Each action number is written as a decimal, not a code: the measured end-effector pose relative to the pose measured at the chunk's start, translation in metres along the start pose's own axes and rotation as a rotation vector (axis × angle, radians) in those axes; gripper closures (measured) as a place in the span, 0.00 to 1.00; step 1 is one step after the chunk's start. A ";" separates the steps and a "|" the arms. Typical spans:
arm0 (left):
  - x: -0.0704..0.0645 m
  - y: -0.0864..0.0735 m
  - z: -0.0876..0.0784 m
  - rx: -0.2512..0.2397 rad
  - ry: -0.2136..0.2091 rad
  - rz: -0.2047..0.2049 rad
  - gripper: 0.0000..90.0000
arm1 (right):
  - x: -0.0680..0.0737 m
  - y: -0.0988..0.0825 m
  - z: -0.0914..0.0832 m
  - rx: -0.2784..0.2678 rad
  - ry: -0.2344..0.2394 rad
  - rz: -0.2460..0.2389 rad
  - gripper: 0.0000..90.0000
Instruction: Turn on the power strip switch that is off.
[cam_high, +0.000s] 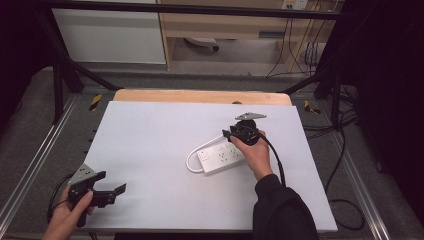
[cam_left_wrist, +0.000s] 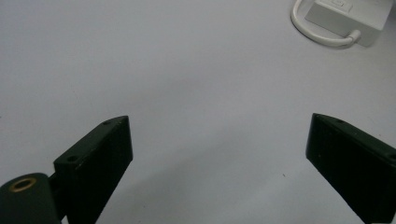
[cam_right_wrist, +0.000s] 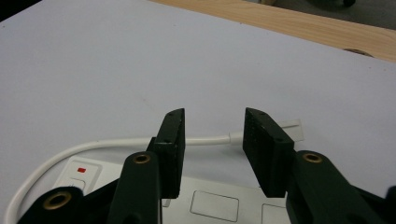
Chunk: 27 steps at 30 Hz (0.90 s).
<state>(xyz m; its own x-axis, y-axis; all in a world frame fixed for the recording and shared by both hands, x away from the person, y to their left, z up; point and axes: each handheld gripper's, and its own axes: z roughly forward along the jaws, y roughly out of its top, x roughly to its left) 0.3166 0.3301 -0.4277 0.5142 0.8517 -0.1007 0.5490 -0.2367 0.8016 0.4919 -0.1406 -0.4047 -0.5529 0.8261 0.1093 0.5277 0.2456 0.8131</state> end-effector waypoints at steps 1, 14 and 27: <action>0.000 0.000 0.000 0.002 -0.001 0.001 0.08 | 0.000 0.000 0.000 0.000 0.002 -0.002 0.69; -0.001 0.000 0.001 0.002 -0.004 0.000 0.08 | 0.004 -0.004 0.005 -0.008 0.018 0.008 0.81; 0.000 0.000 0.000 0.005 0.003 -0.001 0.08 | 0.008 -0.009 0.010 -0.004 0.035 -0.015 0.90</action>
<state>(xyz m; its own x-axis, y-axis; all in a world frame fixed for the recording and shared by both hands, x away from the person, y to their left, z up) 0.3167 0.3301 -0.4278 0.5119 0.8532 -0.1000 0.5530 -0.2383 0.7984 0.4890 -0.1307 -0.4172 -0.5830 0.8040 0.1170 0.5165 0.2556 0.8173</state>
